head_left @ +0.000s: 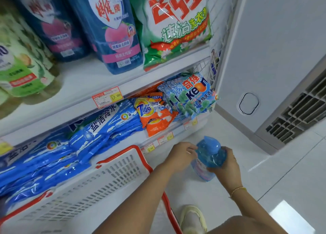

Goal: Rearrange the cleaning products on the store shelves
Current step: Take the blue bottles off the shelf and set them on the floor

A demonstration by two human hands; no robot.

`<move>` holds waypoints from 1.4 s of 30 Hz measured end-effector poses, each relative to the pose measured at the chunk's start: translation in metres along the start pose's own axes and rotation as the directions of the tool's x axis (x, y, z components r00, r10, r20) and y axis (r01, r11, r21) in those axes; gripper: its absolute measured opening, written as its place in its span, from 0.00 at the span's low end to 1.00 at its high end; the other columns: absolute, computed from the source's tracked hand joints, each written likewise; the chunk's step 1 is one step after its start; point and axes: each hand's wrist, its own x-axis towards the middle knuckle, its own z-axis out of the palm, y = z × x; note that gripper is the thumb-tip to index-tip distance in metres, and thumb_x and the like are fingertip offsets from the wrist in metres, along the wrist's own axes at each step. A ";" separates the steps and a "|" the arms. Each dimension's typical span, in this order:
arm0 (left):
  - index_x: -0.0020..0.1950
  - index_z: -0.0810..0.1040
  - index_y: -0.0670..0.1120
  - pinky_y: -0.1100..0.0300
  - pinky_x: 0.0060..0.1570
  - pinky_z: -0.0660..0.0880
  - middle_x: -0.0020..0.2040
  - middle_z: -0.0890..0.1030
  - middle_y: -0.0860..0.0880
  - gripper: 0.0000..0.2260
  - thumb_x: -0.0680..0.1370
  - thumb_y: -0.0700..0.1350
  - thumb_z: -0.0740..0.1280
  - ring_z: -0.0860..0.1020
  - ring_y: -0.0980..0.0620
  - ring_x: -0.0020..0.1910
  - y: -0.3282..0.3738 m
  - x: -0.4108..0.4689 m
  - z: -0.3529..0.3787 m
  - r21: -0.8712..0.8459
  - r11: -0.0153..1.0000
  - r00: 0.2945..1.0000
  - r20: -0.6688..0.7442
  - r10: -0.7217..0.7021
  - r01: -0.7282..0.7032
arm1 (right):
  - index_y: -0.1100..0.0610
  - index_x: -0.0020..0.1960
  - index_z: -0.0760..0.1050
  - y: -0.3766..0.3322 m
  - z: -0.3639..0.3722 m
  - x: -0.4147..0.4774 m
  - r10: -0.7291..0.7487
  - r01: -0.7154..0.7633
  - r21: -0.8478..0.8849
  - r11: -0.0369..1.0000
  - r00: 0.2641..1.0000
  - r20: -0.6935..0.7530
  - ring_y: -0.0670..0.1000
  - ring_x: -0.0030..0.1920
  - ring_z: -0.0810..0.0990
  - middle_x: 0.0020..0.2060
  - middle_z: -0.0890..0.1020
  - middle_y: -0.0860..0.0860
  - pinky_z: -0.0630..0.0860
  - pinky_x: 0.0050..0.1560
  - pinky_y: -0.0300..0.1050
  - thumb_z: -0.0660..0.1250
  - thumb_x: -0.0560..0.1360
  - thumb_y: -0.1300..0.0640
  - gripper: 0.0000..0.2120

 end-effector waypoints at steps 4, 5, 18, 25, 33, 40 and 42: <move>0.58 0.80 0.45 0.72 0.37 0.72 0.45 0.79 0.54 0.10 0.79 0.39 0.63 0.77 0.64 0.38 0.014 -0.032 -0.040 -0.049 0.994 0.989 -0.114 0.091 -0.098 | 0.53 0.60 0.71 -0.003 -0.022 0.000 0.051 -0.044 -0.070 0.997 0.995 0.091 0.57 0.51 0.78 0.55 0.80 0.54 0.76 0.52 0.52 0.80 0.62 0.60 0.30; 0.58 0.80 0.44 0.73 0.35 0.71 0.44 0.79 0.53 0.10 0.79 0.38 0.63 0.76 0.67 0.34 0.020 -0.041 -0.056 -0.084 0.988 0.982 -0.149 0.118 -0.132 | 0.53 0.59 0.72 -0.012 -0.028 0.002 0.067 -0.055 -0.102 0.993 0.991 0.118 0.56 0.50 0.78 0.56 0.80 0.55 0.76 0.53 0.53 0.79 0.63 0.60 0.28; 0.59 0.75 0.46 0.62 0.49 0.75 0.51 0.79 0.50 0.14 0.76 0.34 0.64 0.77 0.55 0.46 0.067 -0.100 -0.285 -0.022 0.851 0.407 -0.885 0.228 -0.525 | 0.59 0.56 0.77 -0.326 0.010 0.006 -0.786 0.784 -0.097 0.614 0.618 0.022 0.51 0.49 0.76 0.48 0.78 0.53 0.74 0.51 0.46 0.70 0.74 0.55 0.13; 0.69 0.69 0.41 0.51 0.60 0.72 0.64 0.75 0.41 0.24 0.74 0.37 0.69 0.75 0.41 0.60 0.048 -0.040 -0.331 0.055 0.997 0.581 -0.810 0.072 -0.047 | 0.60 0.48 0.71 -0.371 0.099 0.042 -0.763 0.794 -0.018 0.608 0.578 -0.290 0.60 0.48 0.73 0.50 0.73 0.58 0.73 0.49 0.55 0.64 0.71 0.60 0.07; 0.75 0.56 0.38 0.56 0.70 0.61 0.73 0.64 0.39 0.33 0.75 0.42 0.69 0.64 0.40 0.72 0.057 0.025 -0.386 -0.059 0.998 0.421 -0.906 -0.051 -0.007 | 0.62 0.46 0.72 -0.338 0.128 0.065 -0.836 0.865 -0.147 0.480 0.400 -0.376 0.57 0.44 0.71 0.45 0.73 0.58 0.72 0.45 0.52 0.64 0.70 0.61 0.06; 0.78 0.47 0.41 0.56 0.71 0.58 0.77 0.56 0.40 0.40 0.75 0.44 0.69 0.59 0.42 0.75 0.065 0.040 -0.389 -0.173 0.983 0.248 -0.957 -0.152 -0.063 | 0.63 0.45 0.73 -0.336 0.129 0.066 -0.839 0.886 -0.146 0.441 0.348 -0.418 0.55 0.45 0.70 0.44 0.73 0.58 0.70 0.45 0.46 0.62 0.70 0.60 0.07; 0.77 0.50 0.39 0.52 0.72 0.60 0.75 0.58 0.38 0.39 0.73 0.40 0.70 0.61 0.40 0.73 0.052 0.040 -0.375 -0.029 0.999 0.221 -0.975 -0.018 -0.044 | 0.63 0.45 0.73 -0.337 0.129 0.065 -0.839 0.884 -0.150 0.442 0.349 -0.417 0.55 0.45 0.71 0.44 0.74 0.58 0.70 0.45 0.46 0.62 0.71 0.60 0.07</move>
